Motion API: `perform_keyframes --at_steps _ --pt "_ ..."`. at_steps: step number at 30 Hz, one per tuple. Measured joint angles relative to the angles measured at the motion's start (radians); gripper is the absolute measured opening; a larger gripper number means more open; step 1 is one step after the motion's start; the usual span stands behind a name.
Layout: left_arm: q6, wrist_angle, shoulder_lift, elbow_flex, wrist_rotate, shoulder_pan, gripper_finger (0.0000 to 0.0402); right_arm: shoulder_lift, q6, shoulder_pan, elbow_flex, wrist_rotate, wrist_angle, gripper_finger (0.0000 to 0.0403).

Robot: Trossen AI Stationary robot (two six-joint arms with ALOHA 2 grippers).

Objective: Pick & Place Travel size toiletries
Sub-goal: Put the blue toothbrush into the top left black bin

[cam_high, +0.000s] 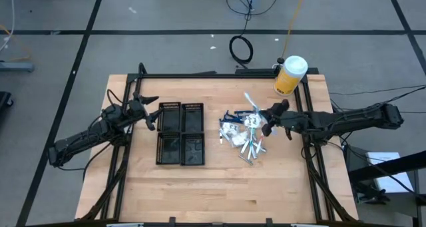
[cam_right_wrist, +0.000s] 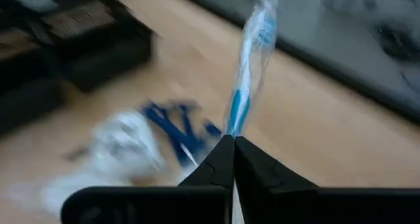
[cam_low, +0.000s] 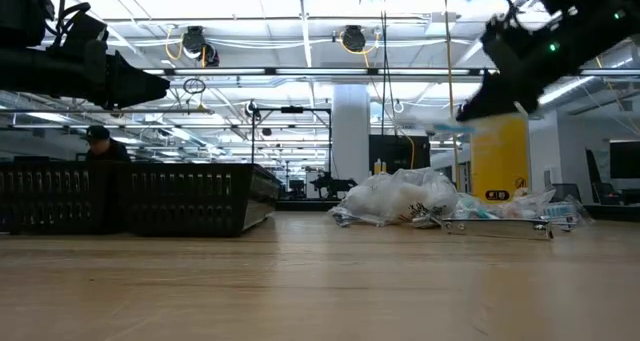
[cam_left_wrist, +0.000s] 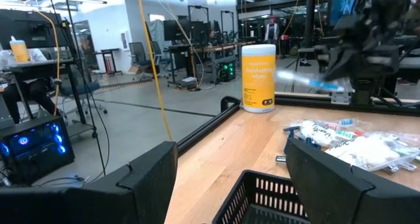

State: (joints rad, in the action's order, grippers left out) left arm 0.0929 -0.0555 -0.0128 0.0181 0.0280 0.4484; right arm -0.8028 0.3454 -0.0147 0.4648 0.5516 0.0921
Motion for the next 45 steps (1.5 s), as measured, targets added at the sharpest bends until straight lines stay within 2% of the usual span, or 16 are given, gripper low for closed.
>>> perform_keyframes --at_steps 4,7,10,14,20,25,28,30,36,38,40,45 --pt "0.000 0.000 0.000 0.000 0.000 0.000 0.0274 -0.011 -0.242 0.000 0.000 -0.147 -0.228 0.0001" --pt "-0.045 -0.024 0.000 0.000 -0.002 0.000 0.0274 -0.030 -0.356 -0.001 0.000 -0.275 -0.359 0.0001" --pt "-0.124 -0.052 0.000 0.000 -0.002 0.000 0.0274 -0.059 -0.434 0.000 0.000 -0.345 -0.451 0.0001" --pt "-0.221 -0.098 0.000 0.000 0.000 0.000 0.0274 -0.105 -0.473 0.001 0.000 -0.347 -0.545 0.0000" --pt "-0.318 -0.127 0.000 0.000 0.065 -0.001 0.0273 -0.186 -0.483 0.002 0.000 -0.347 -0.644 0.0000" --pt "-0.495 -0.135 -0.062 0.000 -0.005 -0.026 0.0274 -0.258 -0.526 0.002 0.000 -0.348 -0.774 0.0000" --pt "-0.581 -0.234 -0.172 0.000 0.007 -0.074 0.0273 -0.292 -0.559 0.002 0.000 -0.347 -0.866 0.0000" --pt "-0.579 -0.353 -0.278 0.000 0.030 -0.121 0.0273 -0.314 -0.575 0.002 0.001 -0.348 -0.925 0.0000" --pt "-0.336 -0.840 -0.676 0.002 0.094 -0.284 0.0273 -0.365 -0.575 0.002 0.002 -0.348 -0.999 0.0000" --pt "-0.249 -0.953 -0.810 0.029 0.110 -0.330 0.0273 -0.375 -0.570 0.002 0.002 -0.348 -1.011 0.0000" --pt "-0.185 -1.007 -0.930 0.083 0.113 -0.366 0.0273 -0.386 -0.569 0.002 0.001 -0.348 -1.033 0.0000" --pt "-0.079 -1.010 -1.212 0.313 0.111 -0.417 0.0273 -0.402 -0.574 0.002 0.002 -0.348 -1.093 0.0000"
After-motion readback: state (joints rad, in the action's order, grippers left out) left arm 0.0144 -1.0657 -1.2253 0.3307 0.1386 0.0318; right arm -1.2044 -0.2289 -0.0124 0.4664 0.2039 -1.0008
